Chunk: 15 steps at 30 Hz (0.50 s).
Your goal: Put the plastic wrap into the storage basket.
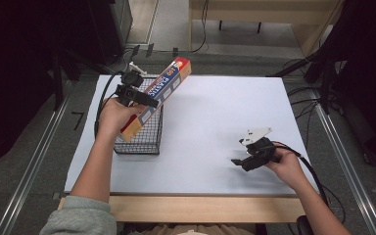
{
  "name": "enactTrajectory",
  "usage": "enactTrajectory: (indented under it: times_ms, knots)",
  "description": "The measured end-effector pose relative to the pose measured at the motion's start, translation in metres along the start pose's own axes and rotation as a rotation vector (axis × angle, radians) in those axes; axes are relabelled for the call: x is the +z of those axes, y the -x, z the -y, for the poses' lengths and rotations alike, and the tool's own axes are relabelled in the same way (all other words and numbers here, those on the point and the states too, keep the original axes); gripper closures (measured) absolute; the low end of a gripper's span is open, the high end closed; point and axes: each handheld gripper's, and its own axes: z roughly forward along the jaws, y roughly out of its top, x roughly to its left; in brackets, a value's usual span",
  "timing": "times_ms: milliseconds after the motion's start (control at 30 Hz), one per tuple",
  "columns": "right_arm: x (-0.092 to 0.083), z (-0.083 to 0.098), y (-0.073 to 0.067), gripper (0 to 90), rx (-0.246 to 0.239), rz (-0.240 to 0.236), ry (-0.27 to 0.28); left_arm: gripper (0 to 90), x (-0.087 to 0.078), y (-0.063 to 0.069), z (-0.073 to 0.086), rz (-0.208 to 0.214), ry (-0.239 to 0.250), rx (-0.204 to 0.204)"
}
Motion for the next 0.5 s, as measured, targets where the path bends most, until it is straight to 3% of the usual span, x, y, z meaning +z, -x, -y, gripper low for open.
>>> enactTrajectory:
  times_ms: [133, 367, 500]
  knots:
    - [0.000, 0.000, 0.000, 23.4, 0.001, 0.003, -0.005, 39.3, 0.002, -0.015, -0.002, 0.016, 0.011, -0.063]
    - [0.002, 0.001, 0.000, 23.4, 0.001, -0.003, -0.022, 39.3, 0.007, -0.035, -0.006, -0.061, 0.010, -0.134]
    - [0.000, 0.000, 0.000, 23.4, -0.001, -0.009, -0.001, 39.3, 0.009, -0.039, -0.006, -0.092, 0.013, -0.174]
